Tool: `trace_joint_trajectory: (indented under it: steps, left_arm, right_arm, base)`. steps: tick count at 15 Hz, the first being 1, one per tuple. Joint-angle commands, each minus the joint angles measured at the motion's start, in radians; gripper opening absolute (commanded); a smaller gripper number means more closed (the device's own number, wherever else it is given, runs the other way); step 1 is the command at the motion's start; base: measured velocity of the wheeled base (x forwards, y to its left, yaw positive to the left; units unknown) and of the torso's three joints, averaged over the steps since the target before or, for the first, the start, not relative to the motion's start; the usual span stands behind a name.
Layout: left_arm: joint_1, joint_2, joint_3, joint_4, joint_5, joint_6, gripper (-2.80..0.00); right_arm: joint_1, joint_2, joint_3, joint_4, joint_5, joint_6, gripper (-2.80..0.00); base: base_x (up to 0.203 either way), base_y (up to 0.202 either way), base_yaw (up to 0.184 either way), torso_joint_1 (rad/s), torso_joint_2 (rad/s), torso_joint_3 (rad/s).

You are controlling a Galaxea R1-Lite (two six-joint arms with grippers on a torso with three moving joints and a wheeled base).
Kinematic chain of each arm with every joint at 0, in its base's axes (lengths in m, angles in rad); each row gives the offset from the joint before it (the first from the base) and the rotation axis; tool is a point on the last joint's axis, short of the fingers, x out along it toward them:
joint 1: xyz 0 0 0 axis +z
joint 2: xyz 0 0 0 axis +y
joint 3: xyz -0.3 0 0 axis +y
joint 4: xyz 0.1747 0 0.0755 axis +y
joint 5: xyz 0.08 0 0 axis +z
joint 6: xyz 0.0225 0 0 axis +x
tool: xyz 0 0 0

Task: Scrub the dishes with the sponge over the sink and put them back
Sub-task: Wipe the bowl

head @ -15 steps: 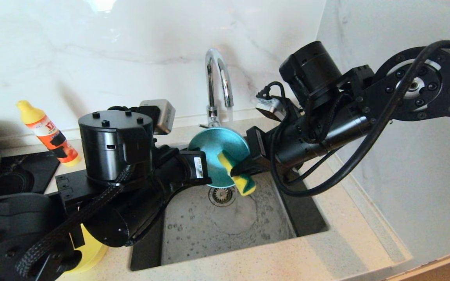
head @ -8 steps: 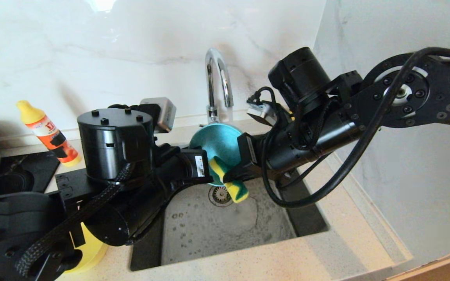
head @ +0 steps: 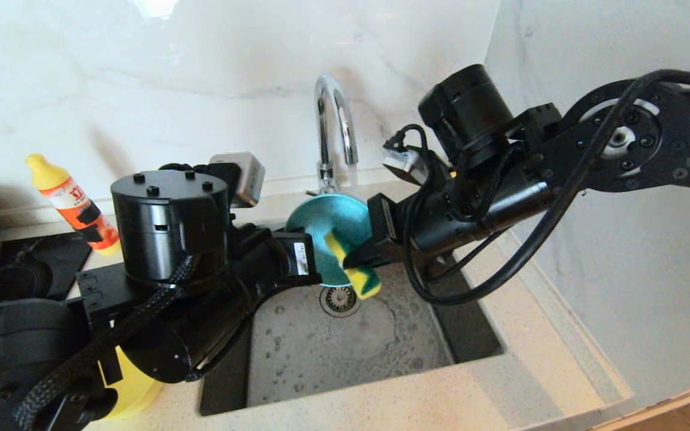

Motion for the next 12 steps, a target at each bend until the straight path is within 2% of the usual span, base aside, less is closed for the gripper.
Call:
trace_joint_trajectory:
  steps: [1,12]
  left_arm:
    - [0.0,0.001,0.015,-0.005,0.001,-0.002,-2.8]
    - [-0.028,0.006,0.056,-0.005,0.004,0.001,-2.8]
  right_arm:
    - [-0.012,-0.025,0.0,0.0,0.001,0.003,-2.8]
    - [0.038,-0.034,0.0,-0.007,0.002,-0.009,-2.8]
  base:
    - [0.0,0.0,0.0,0.0,0.0,0.0]
    - [0.0,0.0,0.0,0.0,0.0,0.0]
